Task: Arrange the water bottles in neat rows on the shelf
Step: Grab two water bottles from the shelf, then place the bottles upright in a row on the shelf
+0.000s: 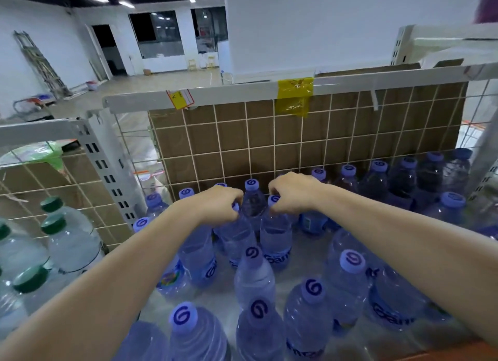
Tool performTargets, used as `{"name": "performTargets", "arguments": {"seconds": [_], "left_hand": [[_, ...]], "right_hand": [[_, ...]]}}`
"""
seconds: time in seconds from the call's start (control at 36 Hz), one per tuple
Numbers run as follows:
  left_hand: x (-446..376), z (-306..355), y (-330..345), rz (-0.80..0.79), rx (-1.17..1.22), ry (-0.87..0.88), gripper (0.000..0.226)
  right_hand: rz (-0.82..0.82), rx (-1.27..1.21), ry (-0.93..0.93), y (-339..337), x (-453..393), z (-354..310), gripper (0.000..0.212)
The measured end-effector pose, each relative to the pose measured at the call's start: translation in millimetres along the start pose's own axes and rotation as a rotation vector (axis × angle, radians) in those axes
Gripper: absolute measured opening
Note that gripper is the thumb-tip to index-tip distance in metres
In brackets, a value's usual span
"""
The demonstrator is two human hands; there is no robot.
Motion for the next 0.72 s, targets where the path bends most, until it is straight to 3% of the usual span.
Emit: {"name": "performTargets", "arguments": {"seconds": [0.22, 0.36, 0.72], "left_hand": [[0.0, 7.3, -10.4, -0.03, -0.076, 0.02, 0.019], [4.3, 2.3, 1.7, -0.011, -0.083, 0.013, 0.03], [6.7, 7.1, 4.2, 0.031, -0.053, -0.001, 0.023]], "right_hand": [[0.095, 0.007, -0.02, 8.1, -5.6, -9.2, 0.012], [0.142, -0.022, -0.033, 13.4, -7.5, -15.5, 0.024], [0.032, -0.156, 0.021, 22.8, -9.5, -13.1, 0.024]]}}
Point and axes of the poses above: each hand's wrist, its own x-axis away from the middle knuckle, its own y-axis out of the palm, z = x × y, the point moved 3 cm from there along -x, towards the middle knuckle, and after that the axes turned 4 degrees about -y, right-handed, at the moved point
